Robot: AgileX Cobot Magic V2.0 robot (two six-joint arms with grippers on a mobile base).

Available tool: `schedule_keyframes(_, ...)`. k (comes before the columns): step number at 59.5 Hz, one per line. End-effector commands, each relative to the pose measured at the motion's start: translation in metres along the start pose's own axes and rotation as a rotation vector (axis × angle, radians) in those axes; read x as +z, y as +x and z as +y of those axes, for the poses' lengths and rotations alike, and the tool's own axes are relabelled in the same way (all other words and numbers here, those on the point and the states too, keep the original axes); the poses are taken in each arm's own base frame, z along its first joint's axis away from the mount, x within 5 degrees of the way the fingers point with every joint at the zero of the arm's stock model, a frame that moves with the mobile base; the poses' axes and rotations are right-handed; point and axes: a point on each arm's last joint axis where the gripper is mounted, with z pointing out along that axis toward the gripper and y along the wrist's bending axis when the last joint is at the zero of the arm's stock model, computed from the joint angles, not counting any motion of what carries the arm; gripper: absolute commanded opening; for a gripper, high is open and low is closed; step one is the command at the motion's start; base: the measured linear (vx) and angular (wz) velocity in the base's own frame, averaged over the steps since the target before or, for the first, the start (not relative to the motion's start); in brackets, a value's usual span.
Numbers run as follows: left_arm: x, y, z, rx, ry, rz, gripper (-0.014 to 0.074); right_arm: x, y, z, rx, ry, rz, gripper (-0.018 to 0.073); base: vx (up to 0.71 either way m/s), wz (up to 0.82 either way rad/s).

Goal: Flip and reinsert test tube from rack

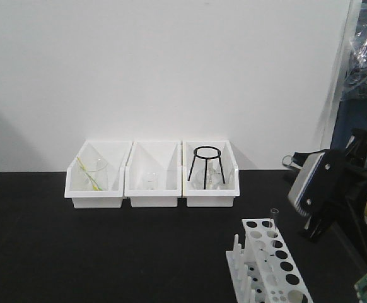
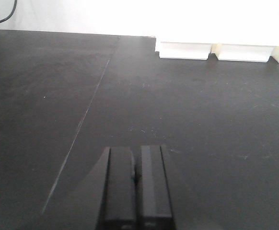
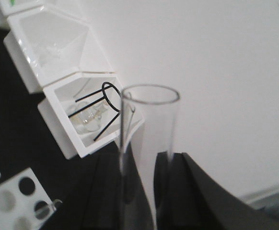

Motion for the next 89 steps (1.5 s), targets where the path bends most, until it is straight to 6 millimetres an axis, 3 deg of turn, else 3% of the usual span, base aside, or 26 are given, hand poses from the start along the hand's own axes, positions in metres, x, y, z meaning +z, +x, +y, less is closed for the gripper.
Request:
schedule_keyframes(1,-0.001,-0.008,-0.002,-0.002,0.023,-0.097,-0.0006,-0.008,-0.016,-0.021,0.333,0.104,-0.084,0.0127,0.00,0.00)
schedule_keyframes(12,-0.001,-0.008,-0.002,-0.002,0.023,-0.097,-0.0006,-0.008,-0.013,-0.027,0.802,0.153,-0.117,0.0127,0.00,0.00)
schedule_keyframes(24,-0.001,-0.008,-0.002,-0.002,0.023,-0.097,-0.0006,0.011,-0.005,-0.017,0.950,0.105,-0.176,0.0127,0.00,0.00)
schedule_keyframes(36,-0.001,-0.008,-0.002,-0.002,0.023,-0.097,-0.0006,0.034,0.004,-0.002,0.954,0.044,-0.282,0.0127,0.00,0.00)
schedule_keyframes(53,-0.001,-0.008,-0.002,-0.002,0.023,-0.097,-0.0006,0.063,0.028,0.028,0.933,-0.045,-0.282,0.0127,0.00,0.00)
schedule_keyframes(78,-0.001,-0.008,-0.002,-0.002,0.023,-0.097,-0.0006,0.075,0.042,0.043,0.814,-0.054,-0.277,0.0127,0.00,0.00)
schedule_keyframes(89,-0.001,-0.008,-0.002,-0.002,0.023,-0.097,-0.0006,0.086,0.053,0.062,0.831,-0.106,-0.341,0.0127,0.00,0.00)
